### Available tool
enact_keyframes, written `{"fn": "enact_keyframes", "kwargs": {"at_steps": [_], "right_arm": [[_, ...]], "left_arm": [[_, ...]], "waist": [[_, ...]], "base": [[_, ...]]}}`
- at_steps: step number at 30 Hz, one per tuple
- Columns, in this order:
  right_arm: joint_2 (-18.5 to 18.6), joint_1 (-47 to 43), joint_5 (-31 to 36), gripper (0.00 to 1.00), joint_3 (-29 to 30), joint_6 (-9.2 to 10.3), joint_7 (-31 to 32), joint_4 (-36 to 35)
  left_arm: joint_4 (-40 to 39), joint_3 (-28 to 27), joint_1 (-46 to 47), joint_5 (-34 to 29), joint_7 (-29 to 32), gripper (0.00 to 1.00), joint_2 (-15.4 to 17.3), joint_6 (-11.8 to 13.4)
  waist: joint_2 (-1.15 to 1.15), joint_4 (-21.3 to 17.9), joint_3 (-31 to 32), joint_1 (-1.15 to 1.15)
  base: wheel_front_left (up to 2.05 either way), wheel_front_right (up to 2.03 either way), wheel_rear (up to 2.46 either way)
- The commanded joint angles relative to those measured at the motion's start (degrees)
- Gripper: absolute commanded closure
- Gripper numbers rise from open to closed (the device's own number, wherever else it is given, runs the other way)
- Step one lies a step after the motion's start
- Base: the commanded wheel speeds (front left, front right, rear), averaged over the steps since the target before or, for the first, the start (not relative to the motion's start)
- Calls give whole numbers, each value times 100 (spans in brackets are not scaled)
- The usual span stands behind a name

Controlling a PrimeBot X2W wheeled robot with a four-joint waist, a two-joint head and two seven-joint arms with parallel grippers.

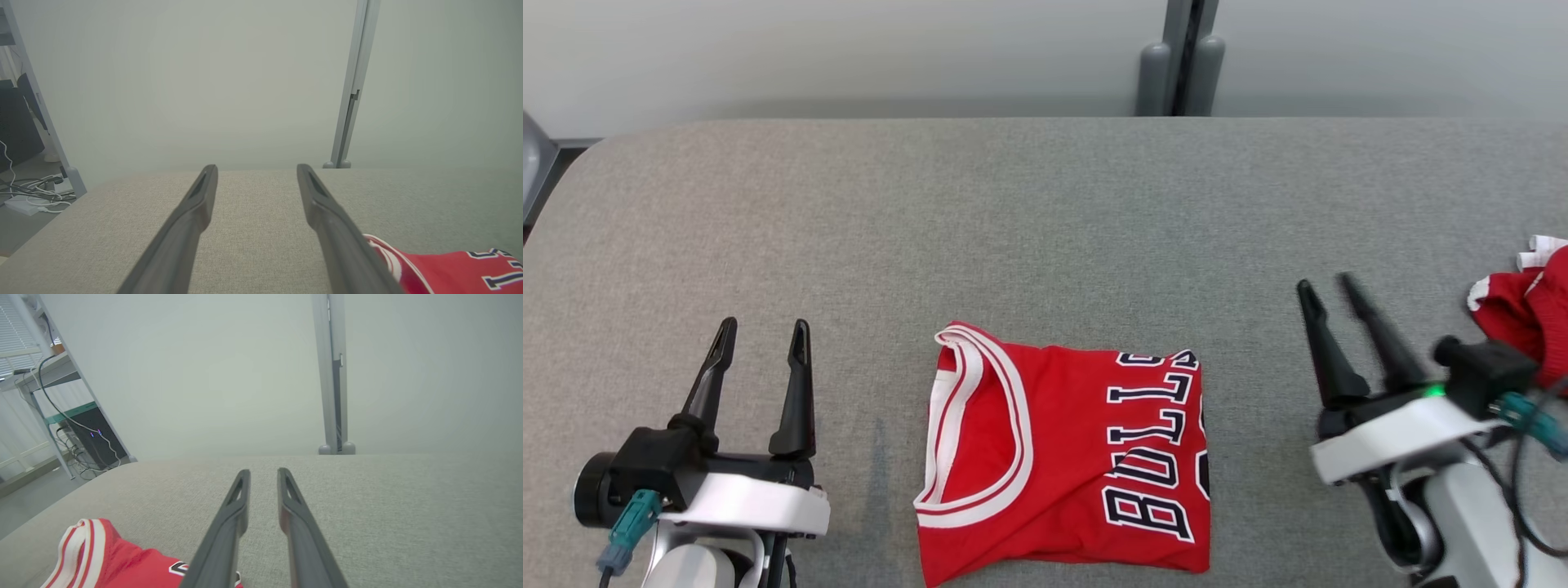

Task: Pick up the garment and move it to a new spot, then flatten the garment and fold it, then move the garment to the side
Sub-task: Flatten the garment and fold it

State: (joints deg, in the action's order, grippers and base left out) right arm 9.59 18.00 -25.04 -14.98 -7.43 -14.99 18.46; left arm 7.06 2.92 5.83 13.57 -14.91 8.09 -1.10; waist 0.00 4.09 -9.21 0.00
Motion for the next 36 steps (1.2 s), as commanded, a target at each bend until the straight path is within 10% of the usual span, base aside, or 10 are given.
{"fn": "enact_keyframes", "kwargs": {"at_steps": [1,11,36], "right_arm": [[11,-150,104,0,200,-12,24,-153],[-231,-1209,739,0,1285,-12,736,-1445],[-555,-2690,1089,0,1903,-12,1563,-2844]], "left_arm": [[-26,-26,-88,-46,-22,0,36,27],[-184,23,-348,-76,36,0,149,62],[-729,140,-1171,-52,506,0,292,271]], "waist": [[0,-60,61,0],[0,-237,465,0],[0,-296,1006,0]], "base": [[0,0,0],[0,0,0],[0,0,0]]}}
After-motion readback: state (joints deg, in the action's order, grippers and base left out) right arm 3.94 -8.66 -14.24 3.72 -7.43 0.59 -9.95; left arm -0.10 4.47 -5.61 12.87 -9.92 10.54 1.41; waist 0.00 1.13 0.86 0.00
